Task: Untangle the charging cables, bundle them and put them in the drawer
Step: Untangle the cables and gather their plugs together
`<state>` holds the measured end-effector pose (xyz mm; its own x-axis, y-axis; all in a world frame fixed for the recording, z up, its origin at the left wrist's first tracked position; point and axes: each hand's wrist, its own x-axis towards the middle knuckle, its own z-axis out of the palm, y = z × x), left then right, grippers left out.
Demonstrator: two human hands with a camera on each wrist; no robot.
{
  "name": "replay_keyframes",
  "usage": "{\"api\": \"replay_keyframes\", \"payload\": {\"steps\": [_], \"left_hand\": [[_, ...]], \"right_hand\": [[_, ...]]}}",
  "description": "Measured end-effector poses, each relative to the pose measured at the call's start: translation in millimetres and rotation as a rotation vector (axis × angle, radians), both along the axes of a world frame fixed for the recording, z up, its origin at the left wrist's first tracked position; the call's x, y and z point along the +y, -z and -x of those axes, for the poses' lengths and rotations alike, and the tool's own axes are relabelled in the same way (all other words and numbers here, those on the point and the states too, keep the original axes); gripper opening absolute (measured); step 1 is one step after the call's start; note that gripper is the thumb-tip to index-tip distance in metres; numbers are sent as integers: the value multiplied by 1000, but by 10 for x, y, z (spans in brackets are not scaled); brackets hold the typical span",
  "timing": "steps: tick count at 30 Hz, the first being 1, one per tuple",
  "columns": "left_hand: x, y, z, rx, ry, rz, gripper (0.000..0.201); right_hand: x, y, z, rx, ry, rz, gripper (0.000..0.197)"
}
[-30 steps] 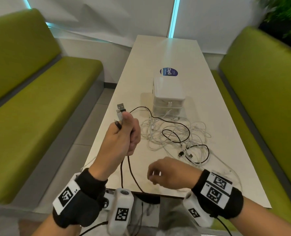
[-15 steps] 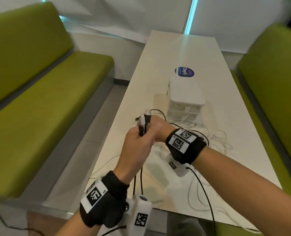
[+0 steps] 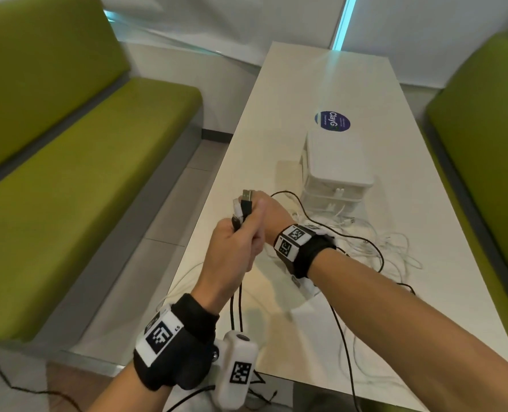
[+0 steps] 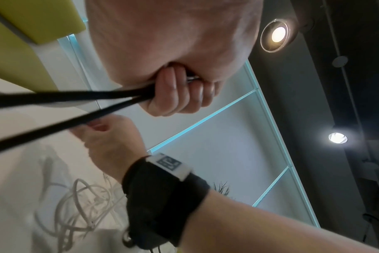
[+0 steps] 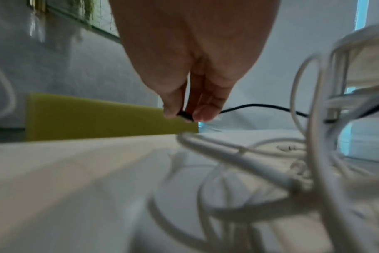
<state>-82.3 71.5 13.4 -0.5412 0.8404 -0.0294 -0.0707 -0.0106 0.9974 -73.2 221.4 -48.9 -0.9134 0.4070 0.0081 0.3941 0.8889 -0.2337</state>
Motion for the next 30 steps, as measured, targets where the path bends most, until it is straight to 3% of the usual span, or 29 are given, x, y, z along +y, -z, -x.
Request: {"api": "replay_keyframes", "payload": {"steps": [3, 8, 13, 15, 19, 25, 27, 30], "left_hand": [[-60, -58, -43, 31, -29, -30, 58], [-134, -91, -184, -33, -202, -105, 43], [-203, -183, -387, 55, -268, -134, 47], [-228, -205, -497, 171, -264, -137, 50], [-240, -237, -654, 297, -225, -166, 29], [-239, -197, -769, 357, -56, -190, 55], [-237, -218, -806, 345, -79, -193, 45], [-247, -275, -817, 216, -64, -226, 50]], "right_hand": [[-49, -127, -69, 218, 69, 30, 12], [-332, -684, -598, 702, 78, 323, 6], [-571, -958, -1011, 867, 78, 661, 3], [-670, -1064, -1175, 903, 70, 723, 4], [-796, -1142, -1389, 937, 82, 778, 11], [-785, -1007, -1570, 918, 124, 844, 23], [-770, -953, -1633, 874, 89, 906, 29], [-808, -802, -1705, 667, 6, 981, 31]]}}
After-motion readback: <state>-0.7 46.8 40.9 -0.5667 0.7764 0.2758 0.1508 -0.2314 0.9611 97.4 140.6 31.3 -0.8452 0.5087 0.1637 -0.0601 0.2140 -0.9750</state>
